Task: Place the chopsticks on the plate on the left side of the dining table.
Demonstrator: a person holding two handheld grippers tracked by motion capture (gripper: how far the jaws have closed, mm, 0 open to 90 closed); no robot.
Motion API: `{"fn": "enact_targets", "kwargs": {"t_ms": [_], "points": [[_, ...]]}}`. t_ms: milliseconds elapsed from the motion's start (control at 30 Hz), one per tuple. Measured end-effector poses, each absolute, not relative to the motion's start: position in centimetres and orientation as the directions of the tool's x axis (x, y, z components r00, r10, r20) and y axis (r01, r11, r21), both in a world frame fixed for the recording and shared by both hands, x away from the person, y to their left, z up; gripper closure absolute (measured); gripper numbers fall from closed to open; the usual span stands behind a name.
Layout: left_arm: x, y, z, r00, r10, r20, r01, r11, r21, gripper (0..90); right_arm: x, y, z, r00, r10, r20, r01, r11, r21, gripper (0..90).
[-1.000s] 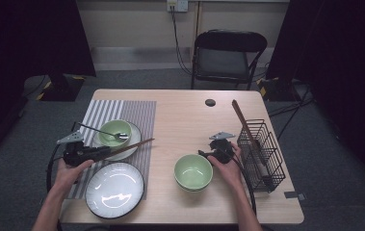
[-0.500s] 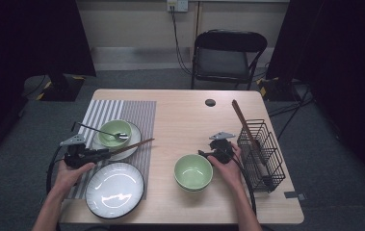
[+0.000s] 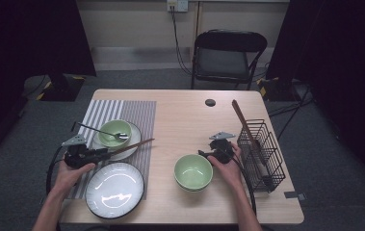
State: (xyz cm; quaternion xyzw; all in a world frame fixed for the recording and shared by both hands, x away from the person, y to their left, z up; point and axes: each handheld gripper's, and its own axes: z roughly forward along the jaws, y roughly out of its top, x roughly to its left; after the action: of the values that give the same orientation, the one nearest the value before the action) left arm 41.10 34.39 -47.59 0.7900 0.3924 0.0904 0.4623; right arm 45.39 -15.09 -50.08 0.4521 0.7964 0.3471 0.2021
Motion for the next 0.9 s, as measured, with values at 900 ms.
{"fn": "enact_targets", "kwargs": {"t_ms": [900], "points": [[41.2, 35.5, -48.0, 0.673, 0.709, -0.209, 0.539, -0.277, 0.795, 69.6, 45.4, -15.1, -50.1, -0.510, 0.860, -0.008, 0.580, 0.350, 0.736, 16.6]]}}
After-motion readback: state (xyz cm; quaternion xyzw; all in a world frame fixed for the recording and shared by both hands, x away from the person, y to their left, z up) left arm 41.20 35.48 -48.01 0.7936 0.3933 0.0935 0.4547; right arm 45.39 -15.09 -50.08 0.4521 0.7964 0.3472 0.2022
